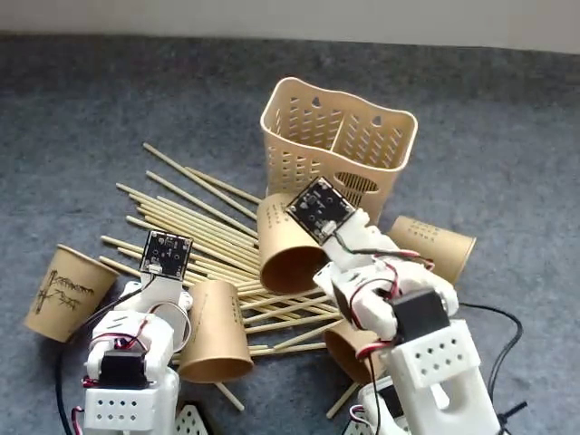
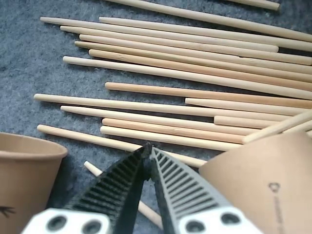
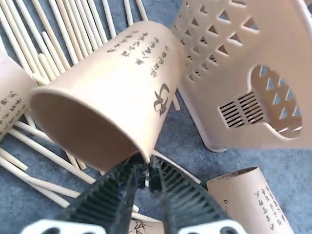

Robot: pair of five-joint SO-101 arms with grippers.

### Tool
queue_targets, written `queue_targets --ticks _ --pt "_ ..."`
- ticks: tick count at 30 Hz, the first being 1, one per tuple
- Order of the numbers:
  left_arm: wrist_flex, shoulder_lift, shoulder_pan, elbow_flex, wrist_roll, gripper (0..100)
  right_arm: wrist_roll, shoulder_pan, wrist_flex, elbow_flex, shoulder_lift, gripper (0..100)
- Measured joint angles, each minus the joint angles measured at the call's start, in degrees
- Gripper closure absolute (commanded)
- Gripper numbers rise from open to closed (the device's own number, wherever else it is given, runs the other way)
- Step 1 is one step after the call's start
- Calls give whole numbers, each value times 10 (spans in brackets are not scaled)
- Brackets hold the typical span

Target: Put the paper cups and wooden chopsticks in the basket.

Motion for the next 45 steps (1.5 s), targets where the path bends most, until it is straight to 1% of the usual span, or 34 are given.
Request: queue_targets --ticks 9,16,21,28,31,33,39,45 --pt "0 0 0 0 0 993 -53 3 29 -17 -71 991" --pt "0 0 0 0 0 993 -120 41 81 -166 -74 991" --pt "0 0 0 0 0 993 -156 44 105 -255 -77 991" --pt "0 0 0 0 0 993 -171 46 105 -316 -86 991" --pt "0 0 0 0 0 993 -193 69 105 -325 -85 991" --pt "0 0 0 0 0 993 -204 93 105 -331 -71 991" --pt "0 0 0 0 0 993 -234 156 109 -404 40 991" --pt "0 0 0 0 0 993 -257 175 175 -501 151 991"
